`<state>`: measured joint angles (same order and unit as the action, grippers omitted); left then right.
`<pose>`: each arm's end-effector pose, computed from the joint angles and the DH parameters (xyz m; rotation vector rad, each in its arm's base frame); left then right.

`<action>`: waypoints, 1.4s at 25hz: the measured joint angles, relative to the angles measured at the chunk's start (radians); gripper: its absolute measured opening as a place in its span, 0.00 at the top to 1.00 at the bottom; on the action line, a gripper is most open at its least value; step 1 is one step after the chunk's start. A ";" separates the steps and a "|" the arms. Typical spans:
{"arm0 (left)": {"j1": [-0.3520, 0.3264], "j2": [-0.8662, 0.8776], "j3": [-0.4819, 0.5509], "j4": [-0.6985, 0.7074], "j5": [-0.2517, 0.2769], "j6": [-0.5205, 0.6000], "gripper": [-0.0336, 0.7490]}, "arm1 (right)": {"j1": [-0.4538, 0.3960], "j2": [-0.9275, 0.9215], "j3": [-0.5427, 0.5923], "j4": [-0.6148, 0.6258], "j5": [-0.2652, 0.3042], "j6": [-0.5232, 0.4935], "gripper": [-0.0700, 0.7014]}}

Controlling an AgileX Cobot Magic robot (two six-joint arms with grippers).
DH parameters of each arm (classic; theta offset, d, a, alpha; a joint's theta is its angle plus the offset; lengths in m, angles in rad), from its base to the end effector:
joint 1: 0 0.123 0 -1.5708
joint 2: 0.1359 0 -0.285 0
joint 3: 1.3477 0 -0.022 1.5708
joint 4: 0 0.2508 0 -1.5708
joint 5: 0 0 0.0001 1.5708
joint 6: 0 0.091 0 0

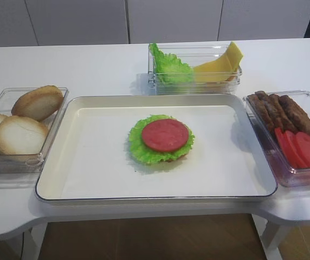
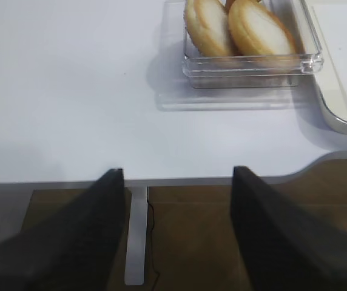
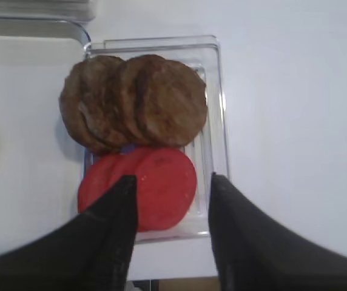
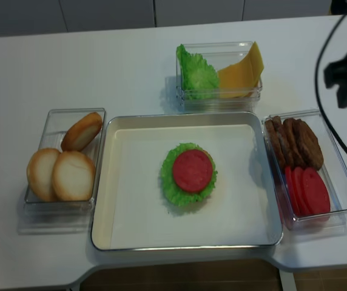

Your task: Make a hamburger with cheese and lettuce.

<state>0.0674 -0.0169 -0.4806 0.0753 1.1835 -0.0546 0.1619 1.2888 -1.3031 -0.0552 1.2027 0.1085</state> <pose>-0.0114 0.0056 0.2624 -0.1413 2.1640 0.0993 0.2444 0.0352 0.3712 -0.0813 2.6677 0.0116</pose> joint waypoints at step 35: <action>0.000 0.000 0.000 0.000 0.000 0.000 0.43 | -0.010 -1.077 0.421 0.003 0.079 0.031 0.50</action>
<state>0.0674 -0.0169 -0.4806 0.0753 1.1835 -0.0546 0.1518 0.2119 -0.8819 -0.0521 1.2815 0.1392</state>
